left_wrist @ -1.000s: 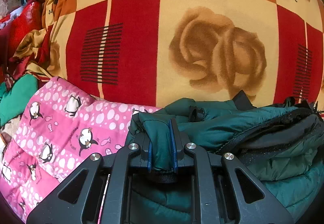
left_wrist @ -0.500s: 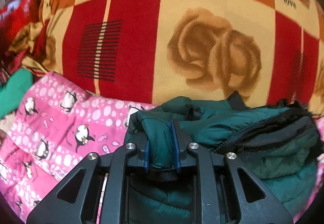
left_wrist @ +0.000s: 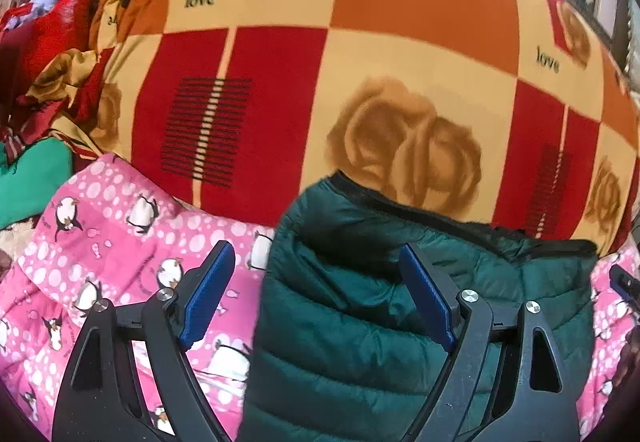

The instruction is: Fold large clothes

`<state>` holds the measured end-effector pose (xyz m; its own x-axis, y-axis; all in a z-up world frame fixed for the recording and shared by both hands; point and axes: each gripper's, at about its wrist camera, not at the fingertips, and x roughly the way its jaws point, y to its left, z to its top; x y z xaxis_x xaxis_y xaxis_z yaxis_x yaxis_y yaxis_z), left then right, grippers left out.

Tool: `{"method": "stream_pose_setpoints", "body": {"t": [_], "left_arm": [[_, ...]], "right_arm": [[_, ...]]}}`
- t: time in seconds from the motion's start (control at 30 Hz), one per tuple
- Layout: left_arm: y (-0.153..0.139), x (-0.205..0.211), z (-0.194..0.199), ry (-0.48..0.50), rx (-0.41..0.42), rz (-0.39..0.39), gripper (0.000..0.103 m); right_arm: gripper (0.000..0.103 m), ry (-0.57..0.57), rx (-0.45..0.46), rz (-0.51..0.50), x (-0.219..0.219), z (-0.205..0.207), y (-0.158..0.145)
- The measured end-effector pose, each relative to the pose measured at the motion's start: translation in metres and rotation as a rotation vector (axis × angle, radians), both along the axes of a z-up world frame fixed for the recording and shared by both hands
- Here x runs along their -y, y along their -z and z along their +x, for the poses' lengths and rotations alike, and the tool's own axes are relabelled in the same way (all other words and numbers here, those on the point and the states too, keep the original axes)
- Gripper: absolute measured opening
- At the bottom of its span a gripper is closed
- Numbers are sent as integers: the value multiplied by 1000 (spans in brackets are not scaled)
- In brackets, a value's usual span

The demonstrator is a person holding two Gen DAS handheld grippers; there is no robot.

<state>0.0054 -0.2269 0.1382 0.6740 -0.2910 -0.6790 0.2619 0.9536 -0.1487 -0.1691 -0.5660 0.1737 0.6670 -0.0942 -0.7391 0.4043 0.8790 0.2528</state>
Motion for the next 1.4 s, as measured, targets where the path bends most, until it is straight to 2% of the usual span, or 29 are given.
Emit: {"method": "stream_pose_setpoints", "body": {"t": [0.07, 0.13, 0.27, 0.37, 0.53, 0.97, 1.2, 1.33, 1.4], "left_arm": [[9, 9, 7, -11, -28, 23, 85], [23, 20, 17, -33, -73, 81, 85], [53, 28, 29, -48, -128, 162, 85], [66, 27, 33, -52, -137, 145, 87], [77, 24, 40, -61, -157, 106, 88], [85, 17, 37, -72, -141, 47, 90], [92, 6, 39, -86, -157, 11, 95], [93, 1, 42, -79, -165, 12, 95], [87, -7, 40, -73, -178, -6, 95]], "right_arm": [[95, -52, -42, -55, -14, 15, 9], [95, -87, -103, -134, -27, 32, 22], [95, -89, -185, -214, -28, 54, 53], [95, -81, -231, -198, -18, 56, 79], [97, -52, -217, -154, -7, 53, 102], [97, -42, -197, -190, -10, 50, 103], [97, -39, -196, -197, -17, 42, 104], [97, -50, -213, -192, -19, 33, 86], [97, -61, -191, -180, -22, 18, 72]]}}
